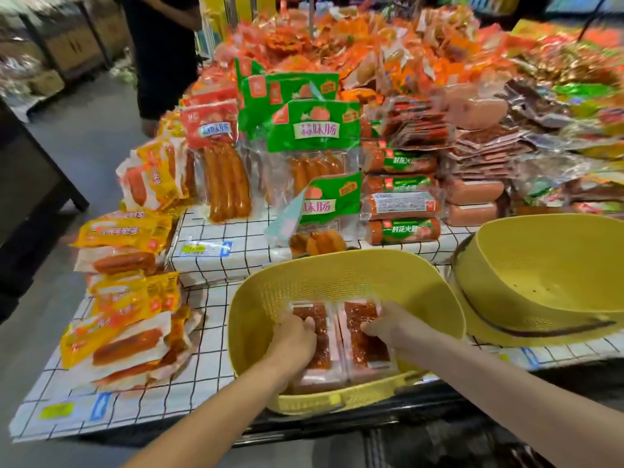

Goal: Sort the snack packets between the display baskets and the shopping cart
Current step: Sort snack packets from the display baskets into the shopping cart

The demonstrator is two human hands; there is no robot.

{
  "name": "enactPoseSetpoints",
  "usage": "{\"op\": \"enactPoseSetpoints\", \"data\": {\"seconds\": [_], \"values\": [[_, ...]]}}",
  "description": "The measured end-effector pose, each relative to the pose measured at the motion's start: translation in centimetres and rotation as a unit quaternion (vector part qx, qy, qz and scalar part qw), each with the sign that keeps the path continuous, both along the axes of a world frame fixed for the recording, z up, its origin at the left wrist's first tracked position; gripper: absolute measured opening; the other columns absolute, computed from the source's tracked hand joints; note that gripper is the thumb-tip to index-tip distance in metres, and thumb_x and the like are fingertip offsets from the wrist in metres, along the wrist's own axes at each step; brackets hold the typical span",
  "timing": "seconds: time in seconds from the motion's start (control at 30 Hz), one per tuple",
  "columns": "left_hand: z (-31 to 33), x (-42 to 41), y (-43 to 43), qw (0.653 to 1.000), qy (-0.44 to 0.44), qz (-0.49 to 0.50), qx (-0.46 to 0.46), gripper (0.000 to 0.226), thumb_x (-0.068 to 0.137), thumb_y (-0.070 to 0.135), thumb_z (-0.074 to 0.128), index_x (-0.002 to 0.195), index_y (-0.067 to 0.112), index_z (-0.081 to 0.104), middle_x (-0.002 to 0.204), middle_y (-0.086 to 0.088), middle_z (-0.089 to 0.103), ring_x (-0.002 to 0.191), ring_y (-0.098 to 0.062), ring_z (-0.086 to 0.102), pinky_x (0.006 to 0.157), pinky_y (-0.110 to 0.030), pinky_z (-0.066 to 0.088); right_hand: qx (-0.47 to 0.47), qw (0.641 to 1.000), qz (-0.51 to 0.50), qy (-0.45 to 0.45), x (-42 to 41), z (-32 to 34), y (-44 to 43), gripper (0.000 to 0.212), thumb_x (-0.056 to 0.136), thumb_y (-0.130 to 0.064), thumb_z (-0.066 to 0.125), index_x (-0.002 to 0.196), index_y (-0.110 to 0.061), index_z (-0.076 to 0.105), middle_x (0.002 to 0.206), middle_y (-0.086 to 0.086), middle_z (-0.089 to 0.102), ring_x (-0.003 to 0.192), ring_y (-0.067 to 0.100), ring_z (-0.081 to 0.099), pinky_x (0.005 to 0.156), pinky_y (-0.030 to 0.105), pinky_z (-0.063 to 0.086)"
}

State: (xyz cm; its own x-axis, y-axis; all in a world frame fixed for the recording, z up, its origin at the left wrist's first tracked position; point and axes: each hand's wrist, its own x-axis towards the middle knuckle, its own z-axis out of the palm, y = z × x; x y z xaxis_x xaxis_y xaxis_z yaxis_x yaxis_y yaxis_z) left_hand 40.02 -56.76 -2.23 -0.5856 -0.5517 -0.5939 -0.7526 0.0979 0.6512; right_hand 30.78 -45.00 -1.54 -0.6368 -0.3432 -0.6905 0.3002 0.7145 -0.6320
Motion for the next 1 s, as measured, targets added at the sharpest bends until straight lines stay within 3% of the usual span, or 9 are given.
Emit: {"op": "enactPoseSetpoints", "data": {"seconds": [0.1,0.17,0.3,0.4,0.5,0.6,0.7,0.8,1.0], "values": [[-0.2,0.1,-0.3,0.999,0.014,0.024,0.031,0.035,0.104,0.022,0.036,0.131,0.0,0.037,0.116,-0.019,0.061,0.109,-0.032,0.06,0.097,-0.043,0.048,0.001,1.0,-0.004,-0.023,-0.1,0.2,0.3,0.009,0.094,-0.009,0.055,0.099,-0.006,0.048,0.094,0.01,0.064,0.083,0.019,0.062,0.059,0.027,0.048],[0.0,0.4,-0.7,0.997,0.03,0.046,0.062,0.032,0.103,0.023,0.04,0.126,0.001,0.044,0.109,-0.019,0.065,0.102,-0.032,0.063,0.093,-0.044,0.051,-0.005,1.0,-0.005,-0.026,-0.3,0.4,0.5,0.029,0.092,-0.012,0.058,0.117,-0.001,0.047,0.113,0.015,0.062,0.105,0.027,0.06,0.085,0.039,0.051],[0.6,1.3,-1.0,0.997,0.024,0.03,0.066,0.036,0.099,0.024,0.05,0.126,0.003,0.039,0.099,-0.012,0.065,0.08,-0.019,0.064,0.059,-0.027,0.051,-0.022,1.0,0.0,-0.01,-0.5,1.1,1.2,0.019,0.092,-0.013,0.058,0.106,-0.003,0.048,0.115,0.012,0.06,0.106,0.022,0.053,0.099,0.037,0.04],[1.4,1.8,-0.6,0.995,0.066,-0.023,-0.074,0.051,0.096,0.023,0.056,0.135,0.003,0.031,0.126,-0.014,0.054,0.11,-0.026,0.057,0.089,-0.036,0.052,-0.023,0.993,0.027,0.108,-0.3,2.2,2.1,0.038,0.092,-0.015,0.06,0.126,-0.012,0.042,0.12,0.006,0.054,0.104,0.018,0.049,0.087,0.029,0.039],[3.8,1.8,1.2,0.926,0.202,-0.12,-0.296,0.06,0.094,0.021,0.055,0.146,0.008,0.027,0.147,-0.007,0.037,0.138,-0.02,0.033,0.115,-0.033,0.026,-0.076,0.957,0.046,0.276,0.4,3.7,4.6,0.04,0.091,-0.018,0.06,0.129,-0.019,0.049,0.127,0.0,0.053,0.113,0.013,0.05,0.094,0.029,0.044],[5.8,0.1,5.4,0.85,0.314,-0.231,-0.355,0.045,0.093,0.019,0.048,0.137,0.01,0.043,0.143,-0.005,0.044,0.13,-0.022,0.046,0.11,-0.035,0.033,-0.146,0.901,-0.003,0.407,2.1,4.7,10.1,0.021,0.092,-0.013,0.058,0.111,-0.022,0.061,0.104,-0.012,0.062,0.097,-0.001,0.056,0.082,0.014,0.047],[6.2,-2.1,11.6,0.773,0.376,-0.362,-0.361,0.034,0.082,0.0,0.063,0.115,0.007,0.063,0.115,-0.009,0.066,0.088,-0.028,0.069,0.072,-0.033,0.054,-0.057,0.858,-0.055,0.507,3.6,4.0,18.3,0.02,0.09,-0.008,0.061,0.109,-0.015,0.064,0.092,-0.011,0.065,0.082,0.0,0.055,0.074,0.012,0.045],[4.3,-3.5,18.6,0.692,0.368,-0.504,-0.364,0.032,0.062,-0.004,0.08,0.089,0.012,0.071,0.083,-0.001,0.07,0.068,-0.019,0.069,0.042,-0.027,0.043,0.067,0.855,-0.161,0.488,5.6,0.7,28.7,0.021,0.091,-0.009,0.059,0.109,-0.017,0.065,0.093,-0.018,0.06,0.081,-0.006,0.056,0.076,0.004,0.042],[-6.8,-5.1,31.2,0.646,0.238,-0.662,-0.297,0.03,0.102,0.02,0.036,0.129,0.02,0.048,0.127,-0.001,0.055,0.119,-0.021,0.053,0.094,-0.039,0.047,0.22,0.835,-0.329,0.382,13.3,-9.4,42.5,0.015,0.09,-0.002,0.058,0.097,-0.013,0.067,0.077,0.011,0.07,0.056,0.019,0.057,0.055,0.033,0.041]]}}
